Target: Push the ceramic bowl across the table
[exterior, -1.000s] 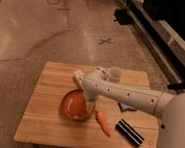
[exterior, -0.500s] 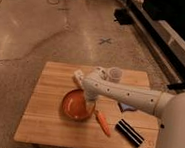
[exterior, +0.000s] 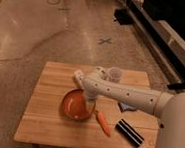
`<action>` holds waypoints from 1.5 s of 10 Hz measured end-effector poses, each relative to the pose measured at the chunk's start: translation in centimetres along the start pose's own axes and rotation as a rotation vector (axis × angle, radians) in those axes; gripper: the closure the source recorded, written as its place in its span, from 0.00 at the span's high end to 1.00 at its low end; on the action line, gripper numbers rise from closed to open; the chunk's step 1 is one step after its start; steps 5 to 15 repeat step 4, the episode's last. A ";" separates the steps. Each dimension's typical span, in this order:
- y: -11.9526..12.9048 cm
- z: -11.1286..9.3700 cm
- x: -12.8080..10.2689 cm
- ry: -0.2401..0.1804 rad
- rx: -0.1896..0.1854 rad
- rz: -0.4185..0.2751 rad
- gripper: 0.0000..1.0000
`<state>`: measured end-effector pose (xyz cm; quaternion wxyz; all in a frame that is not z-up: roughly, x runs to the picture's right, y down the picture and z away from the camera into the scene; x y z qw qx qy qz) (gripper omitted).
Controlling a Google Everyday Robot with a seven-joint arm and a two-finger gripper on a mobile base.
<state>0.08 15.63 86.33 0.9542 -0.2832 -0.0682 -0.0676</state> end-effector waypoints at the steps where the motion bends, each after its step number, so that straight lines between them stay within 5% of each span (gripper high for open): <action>1: 0.0 0.0 0.0 0.000 -0.001 -0.001 0.65; 15: 0.0 0.1 -0.1 0.001 -0.003 -0.002 0.65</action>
